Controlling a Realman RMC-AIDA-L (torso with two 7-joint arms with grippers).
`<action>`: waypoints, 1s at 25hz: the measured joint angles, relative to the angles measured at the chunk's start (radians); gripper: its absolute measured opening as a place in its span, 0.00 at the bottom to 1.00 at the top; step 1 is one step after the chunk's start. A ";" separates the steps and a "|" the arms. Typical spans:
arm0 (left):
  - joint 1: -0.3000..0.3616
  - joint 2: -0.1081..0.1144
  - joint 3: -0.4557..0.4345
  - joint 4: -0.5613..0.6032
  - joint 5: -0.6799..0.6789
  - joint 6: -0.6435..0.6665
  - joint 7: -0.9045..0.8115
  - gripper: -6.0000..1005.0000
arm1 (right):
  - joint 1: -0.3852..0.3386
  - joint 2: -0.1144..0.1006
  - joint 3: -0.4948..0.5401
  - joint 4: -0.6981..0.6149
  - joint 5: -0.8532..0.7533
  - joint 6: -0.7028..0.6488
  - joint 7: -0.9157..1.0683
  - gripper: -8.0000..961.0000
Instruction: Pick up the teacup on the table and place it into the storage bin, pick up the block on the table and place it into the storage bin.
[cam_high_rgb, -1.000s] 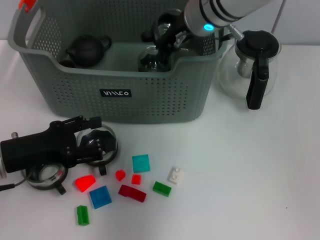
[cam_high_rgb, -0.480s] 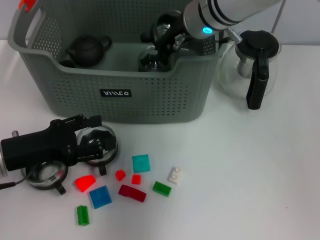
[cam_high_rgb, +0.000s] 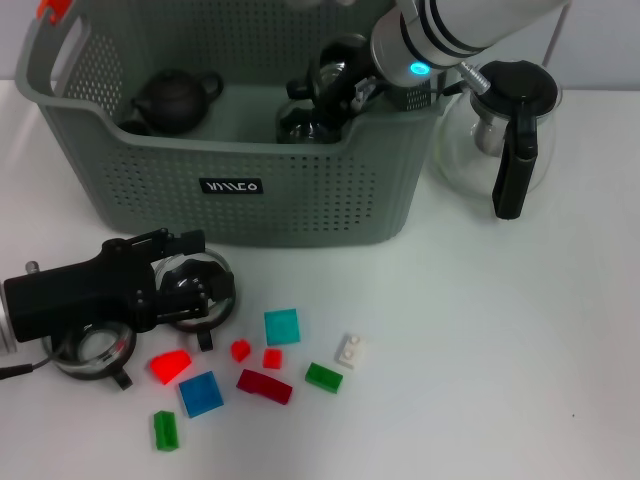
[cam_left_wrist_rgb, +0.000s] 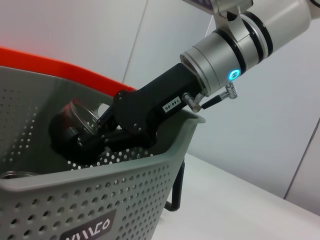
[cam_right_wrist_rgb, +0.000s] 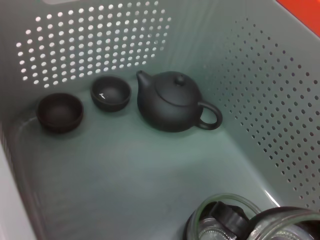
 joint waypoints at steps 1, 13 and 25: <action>0.001 -0.002 0.000 0.000 0.000 0.000 0.000 0.82 | 0.001 0.000 -0.002 0.000 0.000 0.000 0.000 0.06; 0.006 -0.003 0.000 -0.001 0.000 0.003 0.000 0.82 | -0.003 -0.002 -0.003 -0.027 0.000 0.001 0.001 0.28; 0.002 -0.003 0.000 -0.003 0.000 0.000 0.000 0.82 | -0.061 -0.014 0.055 -0.481 -0.132 -0.357 0.103 0.63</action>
